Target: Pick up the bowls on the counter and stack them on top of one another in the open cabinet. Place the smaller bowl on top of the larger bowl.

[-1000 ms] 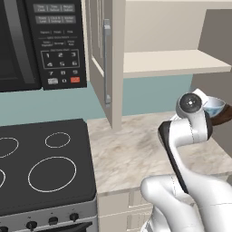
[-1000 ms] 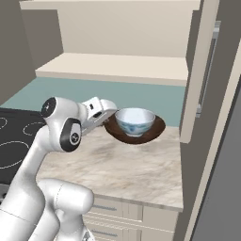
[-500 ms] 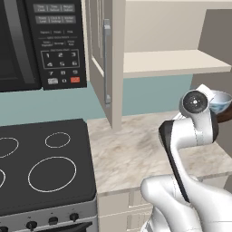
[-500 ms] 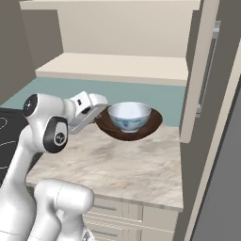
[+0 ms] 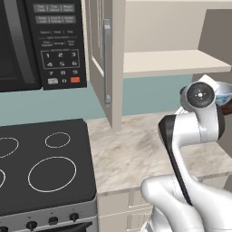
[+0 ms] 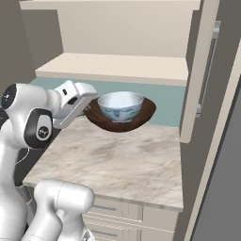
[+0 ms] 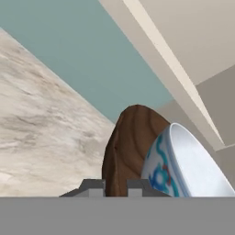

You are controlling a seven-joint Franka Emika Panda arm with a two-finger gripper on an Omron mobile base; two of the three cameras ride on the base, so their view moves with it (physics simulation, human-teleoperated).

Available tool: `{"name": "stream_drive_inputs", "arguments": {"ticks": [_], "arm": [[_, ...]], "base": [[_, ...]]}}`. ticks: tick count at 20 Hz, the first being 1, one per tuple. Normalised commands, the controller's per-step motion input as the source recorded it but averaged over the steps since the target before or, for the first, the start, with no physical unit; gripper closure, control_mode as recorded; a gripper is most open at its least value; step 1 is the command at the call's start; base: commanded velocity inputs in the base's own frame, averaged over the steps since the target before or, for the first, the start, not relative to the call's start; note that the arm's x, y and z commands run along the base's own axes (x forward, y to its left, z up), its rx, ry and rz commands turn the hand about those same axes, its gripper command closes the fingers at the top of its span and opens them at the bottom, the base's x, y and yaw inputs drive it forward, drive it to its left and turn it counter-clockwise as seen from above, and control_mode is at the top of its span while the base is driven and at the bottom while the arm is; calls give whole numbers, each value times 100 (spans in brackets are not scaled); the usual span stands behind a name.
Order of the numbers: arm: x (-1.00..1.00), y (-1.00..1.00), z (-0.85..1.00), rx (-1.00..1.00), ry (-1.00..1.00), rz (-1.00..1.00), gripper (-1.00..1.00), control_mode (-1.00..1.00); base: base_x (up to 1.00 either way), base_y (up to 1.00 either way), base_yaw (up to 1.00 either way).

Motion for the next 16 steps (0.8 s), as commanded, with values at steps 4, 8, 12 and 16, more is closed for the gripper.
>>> {"name": "stream_drive_inputs", "arguments": {"ticks": [4,8,12,16], "arm": [[-22,14,44,-2,0,5,100,-100],[-8,11,36,-1,0,9,100,-100],[-1,10,35,0,0,12,100,-100],[0,8,35,0,-1,14,100,-100]], "base": [[0,0,0],[0,0,0],[0,0,0],[0,0,0]]}}
